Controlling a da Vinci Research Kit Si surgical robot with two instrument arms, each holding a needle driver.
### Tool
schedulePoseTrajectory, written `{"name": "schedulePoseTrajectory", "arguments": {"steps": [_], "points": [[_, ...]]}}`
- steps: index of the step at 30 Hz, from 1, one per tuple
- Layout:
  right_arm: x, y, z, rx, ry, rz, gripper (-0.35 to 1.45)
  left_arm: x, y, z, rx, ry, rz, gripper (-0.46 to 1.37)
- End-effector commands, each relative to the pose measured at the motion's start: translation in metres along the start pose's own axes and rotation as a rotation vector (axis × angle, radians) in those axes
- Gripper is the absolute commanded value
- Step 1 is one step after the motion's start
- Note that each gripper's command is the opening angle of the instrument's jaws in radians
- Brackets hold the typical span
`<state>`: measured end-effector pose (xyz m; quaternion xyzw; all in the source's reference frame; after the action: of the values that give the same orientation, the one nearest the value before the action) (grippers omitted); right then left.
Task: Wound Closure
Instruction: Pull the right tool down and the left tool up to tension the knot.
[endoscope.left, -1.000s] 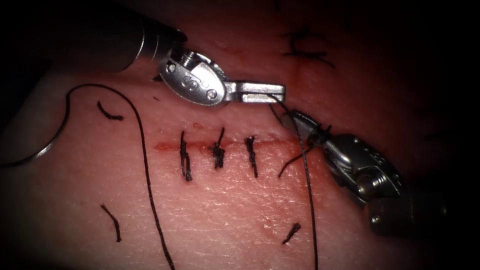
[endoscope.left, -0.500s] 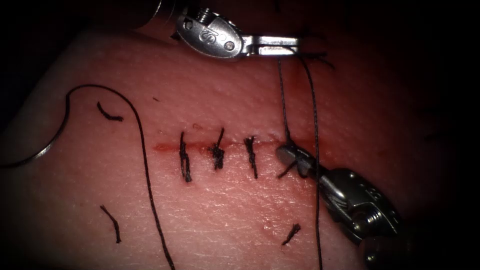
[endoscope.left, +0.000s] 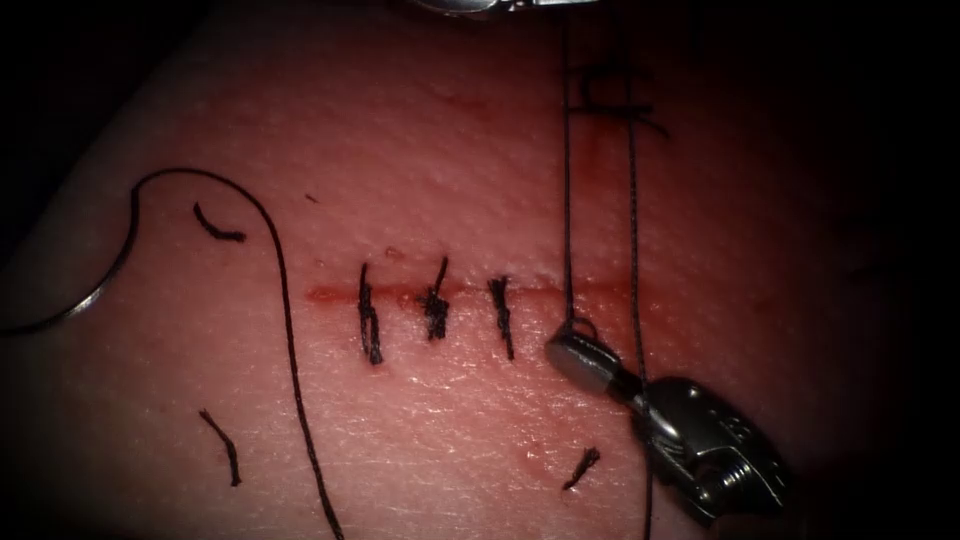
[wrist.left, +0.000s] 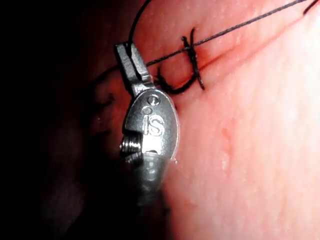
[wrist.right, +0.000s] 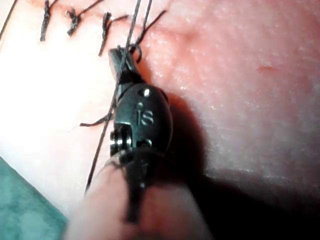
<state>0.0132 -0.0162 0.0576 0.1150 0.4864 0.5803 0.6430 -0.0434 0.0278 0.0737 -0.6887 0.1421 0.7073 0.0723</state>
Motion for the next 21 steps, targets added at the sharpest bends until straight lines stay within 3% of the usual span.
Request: {"name": "schedulePoseTrajectory", "arguments": {"steps": [1, 5, 12, 16, 21], "points": [[0.0001, 0.0000, 0.0000, 0.007, -0.013, 0.025, -0.35, -0.0001, -0.0001, 0.0001, -0.006, -0.004, 0.001, -0.35], [0.0000, -0.0002, -0.0002, 0.040, -0.060, 0.135, -0.35, -0.0011, -0.0009, 0.0006, 0.002, -0.012, 0.004, -0.35], [-0.0006, -0.0019, -0.0015, 0.086, -0.232, 0.374, -0.35, -0.0021, -0.0019, 0.0015, 0.014, -0.021, 0.008, -0.35], [-0.0011, -0.0031, -0.0026, 0.110, -0.334, 0.466, -0.35, -0.0024, -0.0022, 0.0020, 0.019, -0.025, 0.009, -0.35], [-0.0011, -0.0036, -0.0035, 0.149, -0.403, 0.537, -0.35, -0.0031, -0.0029, 0.0029, 0.031, -0.034, 0.017, -0.35]]}}
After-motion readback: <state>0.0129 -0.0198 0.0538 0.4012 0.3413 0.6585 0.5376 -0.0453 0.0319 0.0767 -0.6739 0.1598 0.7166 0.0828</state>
